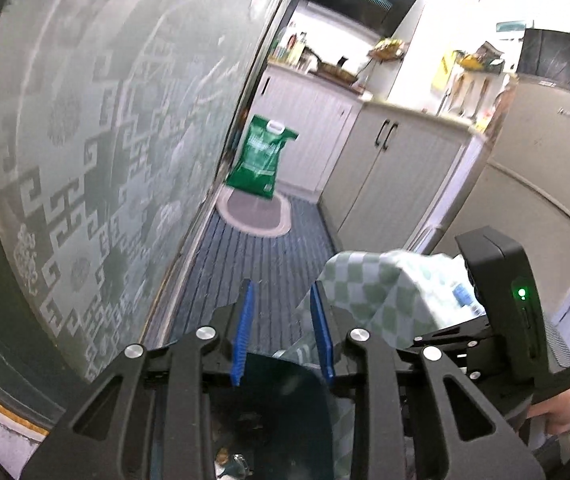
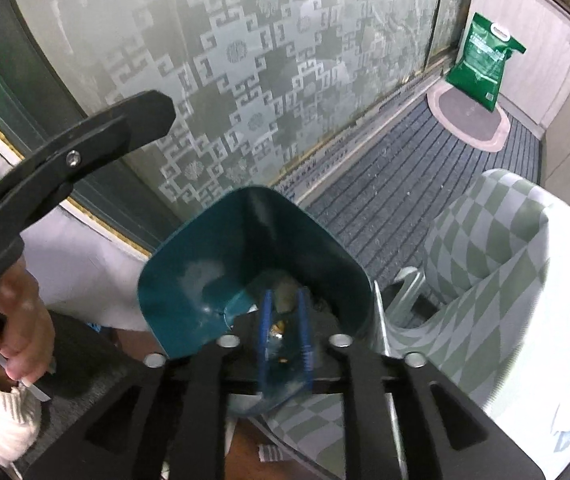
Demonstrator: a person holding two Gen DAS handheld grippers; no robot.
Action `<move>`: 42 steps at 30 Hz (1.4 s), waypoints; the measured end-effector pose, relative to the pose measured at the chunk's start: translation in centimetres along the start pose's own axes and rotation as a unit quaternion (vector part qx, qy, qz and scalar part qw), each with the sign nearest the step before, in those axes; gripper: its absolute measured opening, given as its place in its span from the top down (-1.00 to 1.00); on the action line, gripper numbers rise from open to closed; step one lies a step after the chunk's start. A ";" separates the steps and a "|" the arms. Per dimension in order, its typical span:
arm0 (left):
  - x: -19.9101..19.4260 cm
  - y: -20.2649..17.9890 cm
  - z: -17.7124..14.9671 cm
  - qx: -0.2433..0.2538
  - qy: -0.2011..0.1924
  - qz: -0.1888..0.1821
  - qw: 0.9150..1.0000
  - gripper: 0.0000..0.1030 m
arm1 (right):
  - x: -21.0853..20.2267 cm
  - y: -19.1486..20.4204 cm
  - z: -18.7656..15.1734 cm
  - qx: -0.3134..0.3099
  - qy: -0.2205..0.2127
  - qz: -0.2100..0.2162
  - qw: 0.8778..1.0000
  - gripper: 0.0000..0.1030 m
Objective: Collect trash
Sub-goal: 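Move both tools back over the table toward the tissue pack and bottle cap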
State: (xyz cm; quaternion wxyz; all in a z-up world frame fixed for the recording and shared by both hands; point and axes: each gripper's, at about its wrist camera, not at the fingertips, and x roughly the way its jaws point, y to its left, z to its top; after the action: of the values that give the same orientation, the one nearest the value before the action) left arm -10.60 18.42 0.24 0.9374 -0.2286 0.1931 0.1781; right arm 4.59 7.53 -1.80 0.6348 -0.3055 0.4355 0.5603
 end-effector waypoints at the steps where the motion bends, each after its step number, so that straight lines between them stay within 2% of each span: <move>1: -0.2 -0.1 0.1 0.001 -0.006 -0.007 1.000 0.42 | -0.6 -0.1 0.0 -0.001 -0.011 0.004 1.000 0.58; 5: -0.9 -1.0 0.3 0.009 -0.032 -0.036 0.999 0.37 | -2.4 -0.6 0.1 0.002 -0.043 0.004 0.999 0.55; 9: -1.3 -1.7 0.5 0.010 -0.052 -0.062 0.997 0.19 | -4.7 -1.7 0.0 0.016 -0.083 -0.009 0.996 0.34; 13: -0.9 -2.6 0.6 0.010 -0.052 -0.078 0.996 0.10 | -7.0 -3.7 -0.2 0.038 -0.115 -0.022 0.992 0.21; 16: -0.5 -3.6 0.5 0.016 -0.049 -0.088 0.995 0.03 | -8.3 -5.3 -0.8 0.054 -0.127 -0.035 0.990 0.05; 19: 0.0 -4.7 0.5 0.023 -0.046 -0.095 0.994 -0.07 | -9.2 -6.7 -1.5 0.070 -0.134 -0.042 0.988 -0.02; 28: 1.6 -7.6 -0.2 0.036 -0.030 -0.111 0.993 -0.17 | -12.4 -11.4 -4.8 0.121 -0.158 -0.075 0.977 -0.21; 32: 2.3 -9.0 -0.6 0.042 -0.022 -0.115 0.992 -0.28 | -13.6 -13.4 -6.2 0.148 -0.166 -0.094 0.970 -0.42; 42: 4.2 -12.0 -1.3 0.068 0.000 -0.128 0.989 -0.37 | -13.1 -17.1 -8.7 0.199 -0.148 -0.121 0.961 -0.55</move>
State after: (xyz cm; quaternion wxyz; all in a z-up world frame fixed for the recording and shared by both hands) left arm -2.29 8.76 1.62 0.9659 -0.1867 0.1739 0.0431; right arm 19.58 -9.13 4.46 0.8035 -0.1366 0.3990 0.4201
